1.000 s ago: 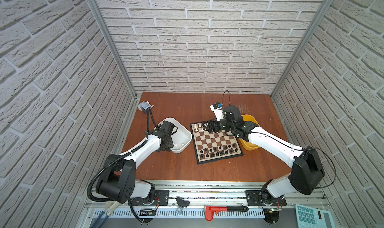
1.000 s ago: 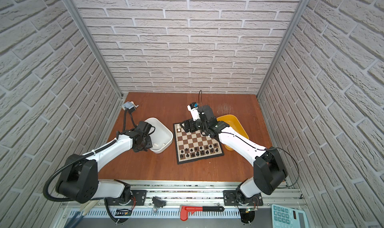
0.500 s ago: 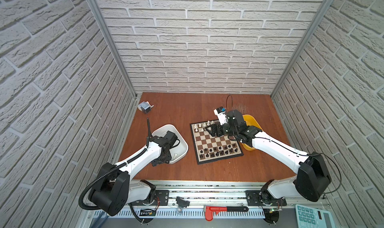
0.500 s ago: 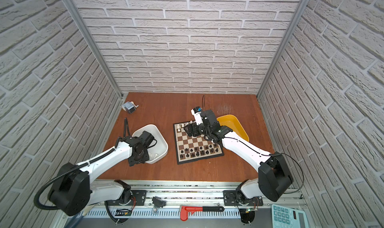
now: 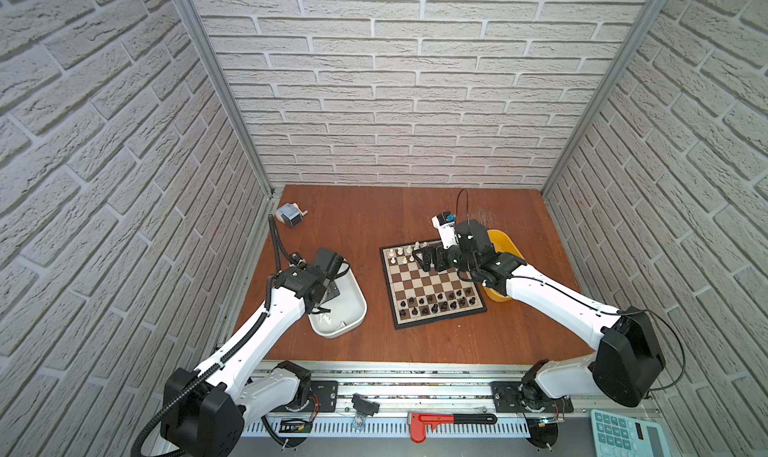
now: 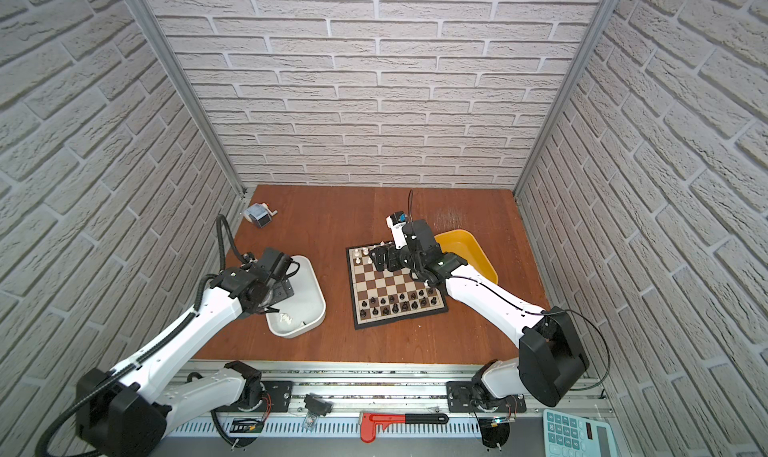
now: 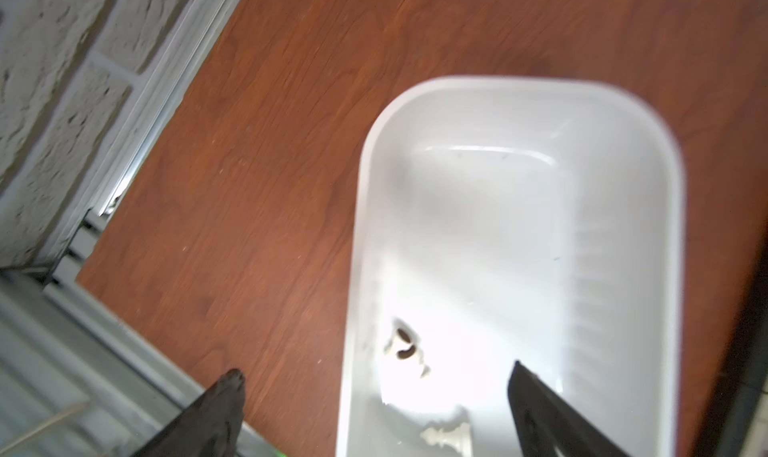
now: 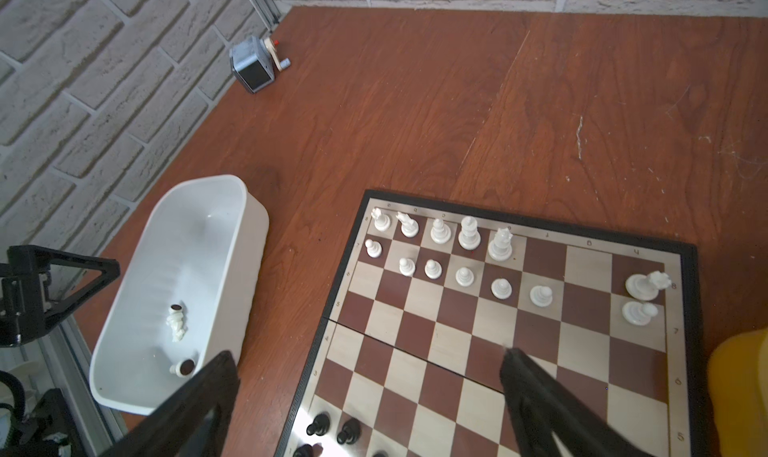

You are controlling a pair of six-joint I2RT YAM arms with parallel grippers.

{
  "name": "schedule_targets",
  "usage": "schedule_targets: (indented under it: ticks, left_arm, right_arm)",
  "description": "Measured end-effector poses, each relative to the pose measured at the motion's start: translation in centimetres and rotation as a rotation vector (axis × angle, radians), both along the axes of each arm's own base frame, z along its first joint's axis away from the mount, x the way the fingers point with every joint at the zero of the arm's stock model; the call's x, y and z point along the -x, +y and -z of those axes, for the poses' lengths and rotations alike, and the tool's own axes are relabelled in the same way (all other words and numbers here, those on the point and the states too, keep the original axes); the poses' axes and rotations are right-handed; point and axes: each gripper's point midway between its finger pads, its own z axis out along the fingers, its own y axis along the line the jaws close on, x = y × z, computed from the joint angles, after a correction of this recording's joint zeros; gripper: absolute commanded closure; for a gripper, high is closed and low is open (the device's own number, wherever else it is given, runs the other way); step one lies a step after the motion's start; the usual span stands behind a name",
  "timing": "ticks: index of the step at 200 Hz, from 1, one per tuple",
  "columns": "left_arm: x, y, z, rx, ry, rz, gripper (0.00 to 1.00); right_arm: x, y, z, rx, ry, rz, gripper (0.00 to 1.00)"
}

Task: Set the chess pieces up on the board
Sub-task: 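Lower the left gripper and close it on an upright white pawn in the bin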

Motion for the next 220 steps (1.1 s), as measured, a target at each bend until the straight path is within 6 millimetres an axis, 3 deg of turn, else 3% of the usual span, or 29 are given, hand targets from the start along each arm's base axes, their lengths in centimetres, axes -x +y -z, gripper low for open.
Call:
schedule_targets:
  ticks: [27, 42, 72, 94, 128, 220]
  left_arm:
    - [-1.4, -1.4, -1.6, 0.100, -0.124, 0.066, 0.19]
    - [-1.8, -2.4, -1.4, 0.138, -0.132, 0.090, 0.26]
    - [-2.0, -4.9, 2.1, 0.183, -0.037, 0.105, 0.33]
    - [-1.3, -5.7, 4.9, 0.185, 0.053, 0.084, 0.38]
    - [-0.9, -5.2, 7.5, 0.156, 0.145, 0.017, 0.38]
    - [0.8, -3.9, 11.0, 0.169, 0.231, -0.111, 0.36]
  right_arm:
    - [-0.5, 0.7, -0.8, -0.030, -0.025, -0.014, 0.03]
    - [-1.0, 1.2, -0.8, -0.034, -0.029, -0.024, 0.07]
    - [-1.7, 2.3, 0.3, -0.030, -0.002, -0.063, 0.11]
    - [-1.7, 3.0, 1.4, -0.030, 0.028, -0.095, 0.13]
    - [-1.3, 3.5, 1.6, -0.043, 0.046, -0.127, 0.14]
    - [-1.3, 3.1, 1.8, -0.039, 0.057, -0.129, 0.17]
